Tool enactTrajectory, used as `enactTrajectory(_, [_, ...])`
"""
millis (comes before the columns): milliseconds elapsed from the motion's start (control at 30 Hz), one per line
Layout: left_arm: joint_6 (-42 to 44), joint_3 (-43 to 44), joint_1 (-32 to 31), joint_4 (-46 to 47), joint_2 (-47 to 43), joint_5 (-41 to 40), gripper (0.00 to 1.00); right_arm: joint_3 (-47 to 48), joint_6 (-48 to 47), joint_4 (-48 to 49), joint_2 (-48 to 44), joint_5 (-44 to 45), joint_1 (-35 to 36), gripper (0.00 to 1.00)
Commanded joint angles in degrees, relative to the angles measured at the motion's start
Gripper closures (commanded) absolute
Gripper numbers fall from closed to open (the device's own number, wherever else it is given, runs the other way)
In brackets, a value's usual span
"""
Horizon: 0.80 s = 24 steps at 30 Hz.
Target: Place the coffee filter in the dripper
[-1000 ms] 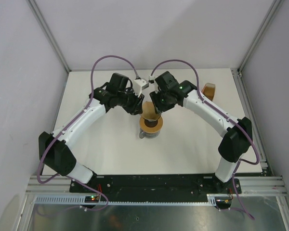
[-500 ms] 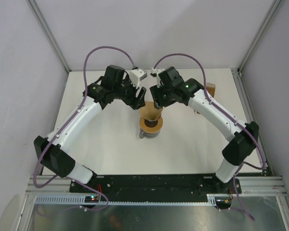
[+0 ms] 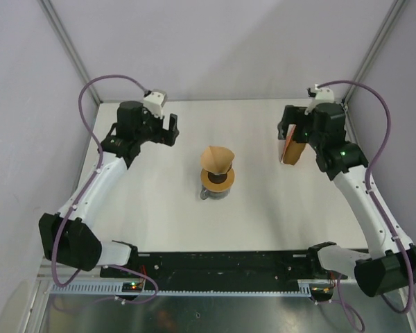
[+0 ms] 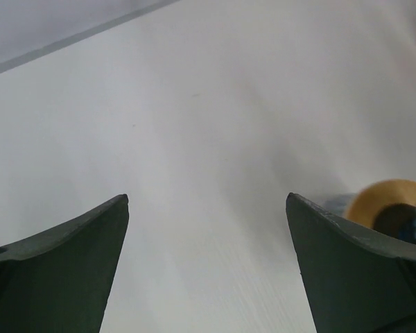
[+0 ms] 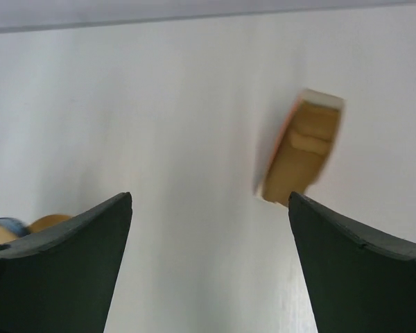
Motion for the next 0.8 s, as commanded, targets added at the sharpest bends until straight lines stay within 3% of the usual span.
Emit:
enactTrajectory(0, [-4.1, -9.7, 4.4, 19.8, -3.6, -7.3, 0.0, -8.5, 0.0, 8.6, -2.4, 4.4, -4.9, 0.01])
enactTrajectory(200, [-3.6, -27.0, 8.9, 39.0, -6.4, -9.3, 0.0, -21.8, -1.5, 19.9, -7.8, 7.0, -10.6, 0.01])
enactTrajectory(433, [-4.3, -43.3, 10.2, 54.8, -7.6, -12.9, 0.0, -34.9, 0.0, 29.0, -13.7, 17.5, -15.1, 0.01])
enactTrajectory(567, [-7.2, -48.4, 10.6, 63.2, -6.6, -13.3, 0.0, -39.5, 1.3, 33.2, -14.0, 20.0, -15.6, 0.01])
enactTrajectory(767, [-9.0, -49.7, 10.6, 64.6, -7.2, -17.1, 0.0, -44.1, 1.4, 36.8, -12.7, 21.6, -15.7, 0.01])
